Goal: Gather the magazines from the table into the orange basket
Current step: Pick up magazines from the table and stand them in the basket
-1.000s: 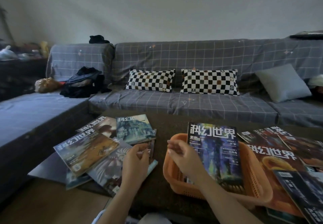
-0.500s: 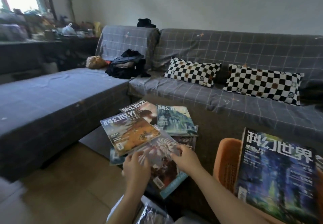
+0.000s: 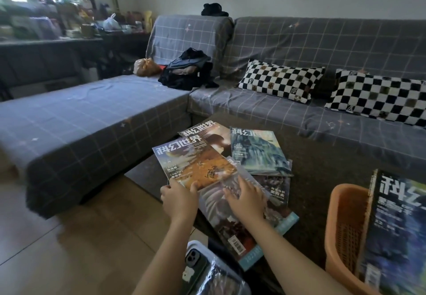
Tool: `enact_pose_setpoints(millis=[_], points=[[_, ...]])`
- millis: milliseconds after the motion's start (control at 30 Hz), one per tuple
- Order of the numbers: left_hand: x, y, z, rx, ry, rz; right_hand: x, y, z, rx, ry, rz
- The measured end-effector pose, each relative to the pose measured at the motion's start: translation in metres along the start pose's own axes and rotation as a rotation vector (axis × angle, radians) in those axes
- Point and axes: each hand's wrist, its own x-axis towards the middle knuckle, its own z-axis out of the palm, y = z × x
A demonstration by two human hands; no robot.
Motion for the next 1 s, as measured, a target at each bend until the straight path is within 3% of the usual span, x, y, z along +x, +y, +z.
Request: enact_pose_setpoints(millis=[167,433,734,1000], points=[[0.028,-0.005,0.001,-0.122,-0.047,-0.085,0.013,-0.005,0.014,-0.018,0.049,-0.034],[0.014,-0.016,-0.005,-0.628,-0.151,-0.062,0.013,-0.005,0.004,0.114,-0.016,0.042],[-0.034,-0.024,-0.039,-0.773,-0.304,0.146,-0.012,-0.003,-0.045,0.765,-0.090,0.233],[-0.070,0.008,-0.069,-0.844,-0.494,0.283,-0.051,0.003,-0.129,1.034,0.027,0.102]])
